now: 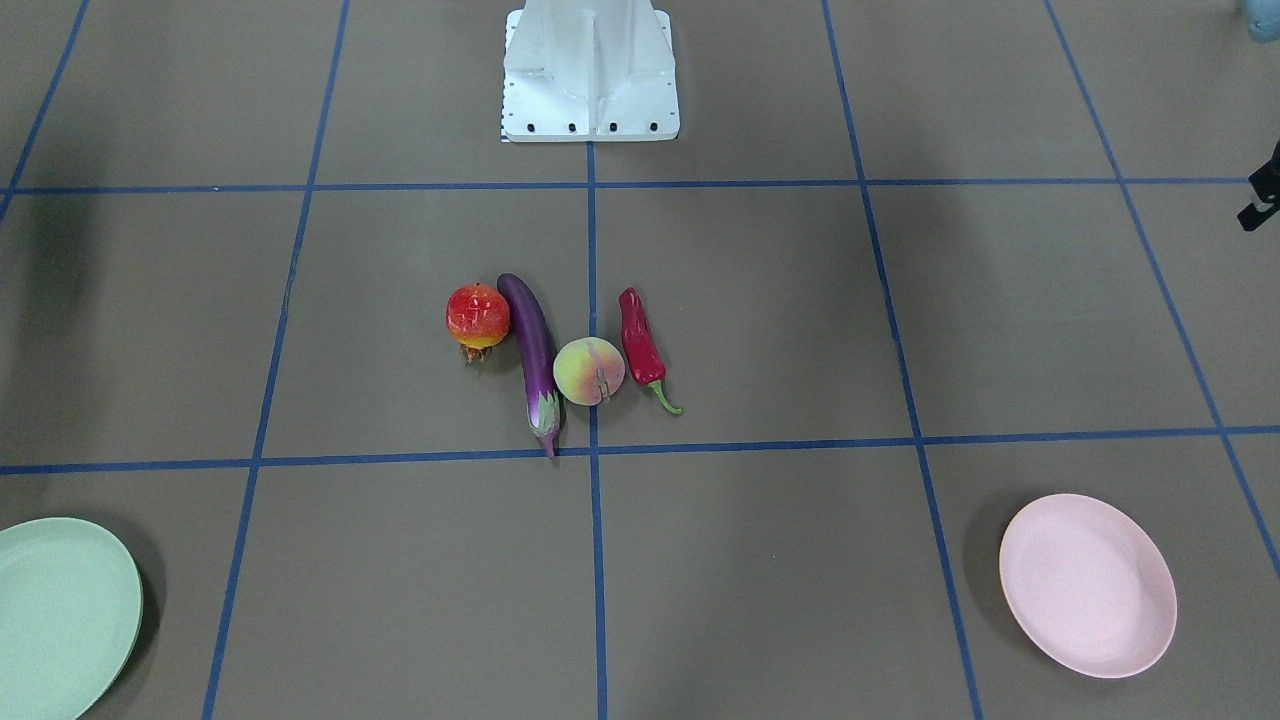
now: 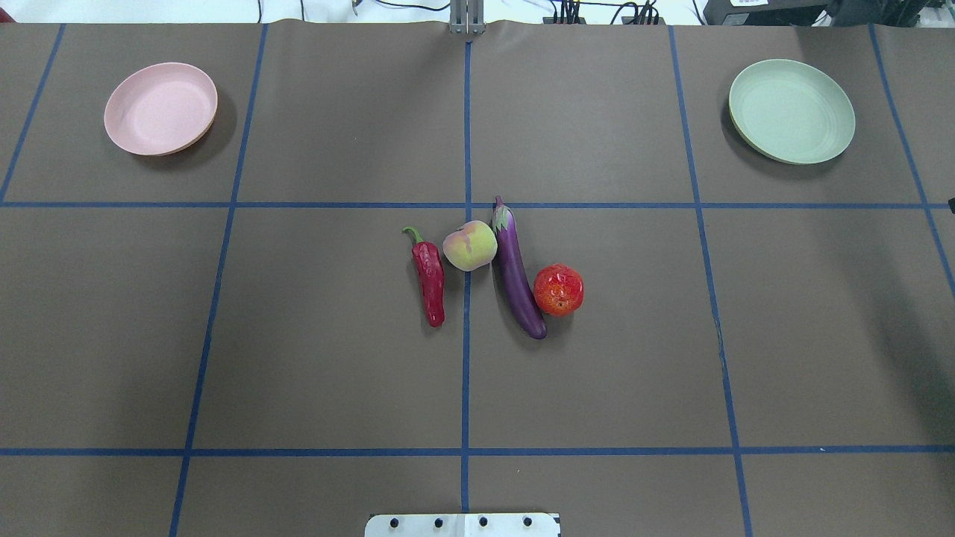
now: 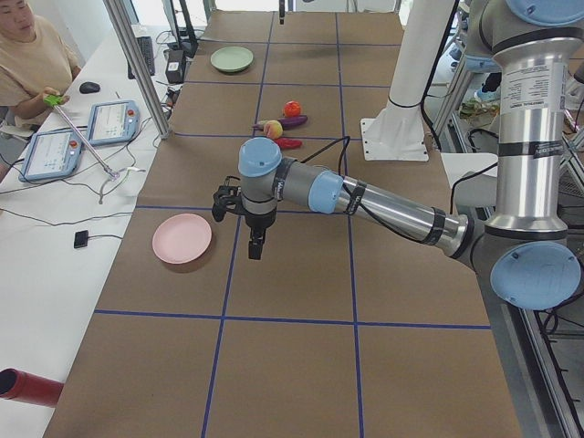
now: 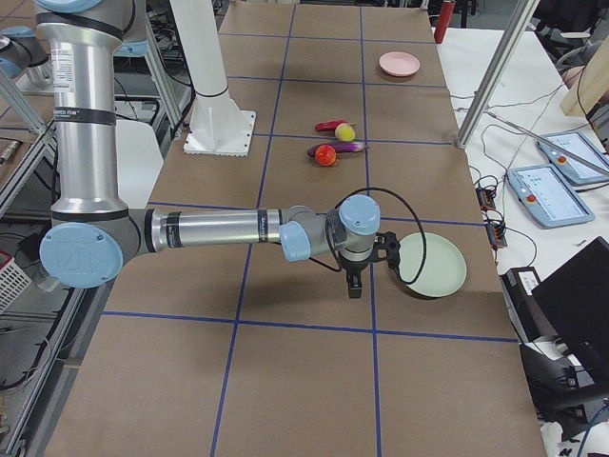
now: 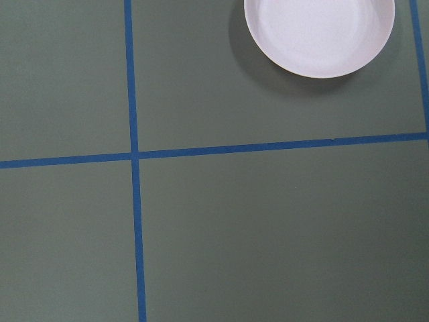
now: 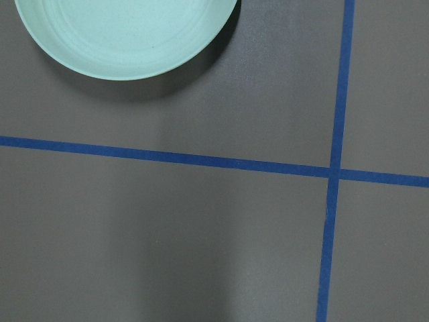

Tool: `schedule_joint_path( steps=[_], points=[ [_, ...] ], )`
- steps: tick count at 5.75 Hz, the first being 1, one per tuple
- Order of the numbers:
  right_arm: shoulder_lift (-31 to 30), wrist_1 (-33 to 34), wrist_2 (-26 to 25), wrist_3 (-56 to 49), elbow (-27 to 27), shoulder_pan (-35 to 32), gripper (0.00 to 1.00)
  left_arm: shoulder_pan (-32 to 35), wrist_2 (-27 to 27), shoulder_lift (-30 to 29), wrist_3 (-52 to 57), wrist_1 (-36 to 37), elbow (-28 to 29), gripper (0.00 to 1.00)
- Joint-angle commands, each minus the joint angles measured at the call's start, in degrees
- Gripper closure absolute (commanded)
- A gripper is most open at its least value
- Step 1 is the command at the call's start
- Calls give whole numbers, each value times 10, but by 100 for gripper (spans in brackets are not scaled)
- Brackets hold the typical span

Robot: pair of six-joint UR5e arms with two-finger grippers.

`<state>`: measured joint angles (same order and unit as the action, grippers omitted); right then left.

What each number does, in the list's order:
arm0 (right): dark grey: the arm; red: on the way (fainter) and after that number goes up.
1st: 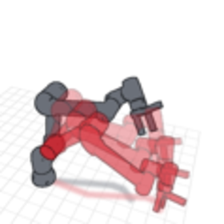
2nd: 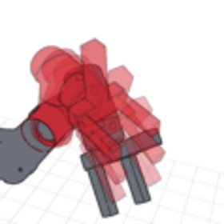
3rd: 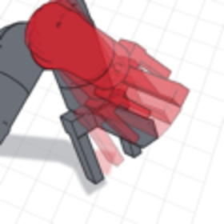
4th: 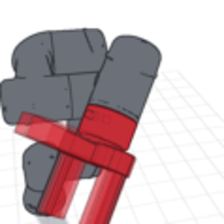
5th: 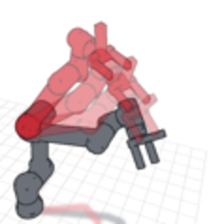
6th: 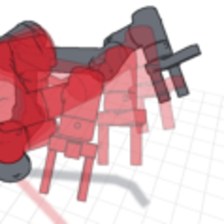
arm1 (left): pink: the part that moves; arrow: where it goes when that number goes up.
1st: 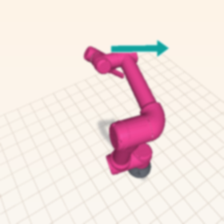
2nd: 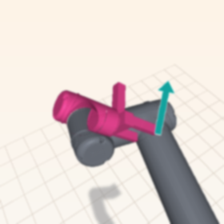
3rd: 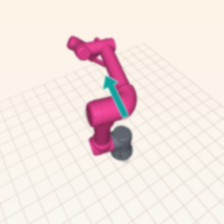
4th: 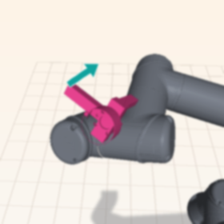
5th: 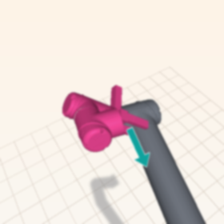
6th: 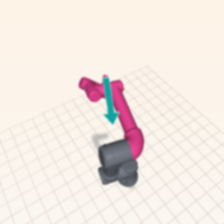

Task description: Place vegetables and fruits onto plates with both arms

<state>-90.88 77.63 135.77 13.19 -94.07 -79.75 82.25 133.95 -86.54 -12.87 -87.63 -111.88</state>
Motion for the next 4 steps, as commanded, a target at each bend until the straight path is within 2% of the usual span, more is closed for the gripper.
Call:
schedule_joint_path(
  steps=[1, 2, 3, 4],
  points=[
    [0, 1, 0, 1, 1, 9, 0, -39, 27, 1, -8, -21, -11, 0],
    [1, 0, 0, 0, 3, 20, 0, -81, 47, -12, -102, -50, -31, 0],
    [4, -1, 1, 3, 1, 32, 0, -170, 34, -83, -189, -51, -30, 0],
    [6, -1, 2, 19, -1, 35, 0, -270, -14, -162, -308, -48, -26, 0]
  ],
)
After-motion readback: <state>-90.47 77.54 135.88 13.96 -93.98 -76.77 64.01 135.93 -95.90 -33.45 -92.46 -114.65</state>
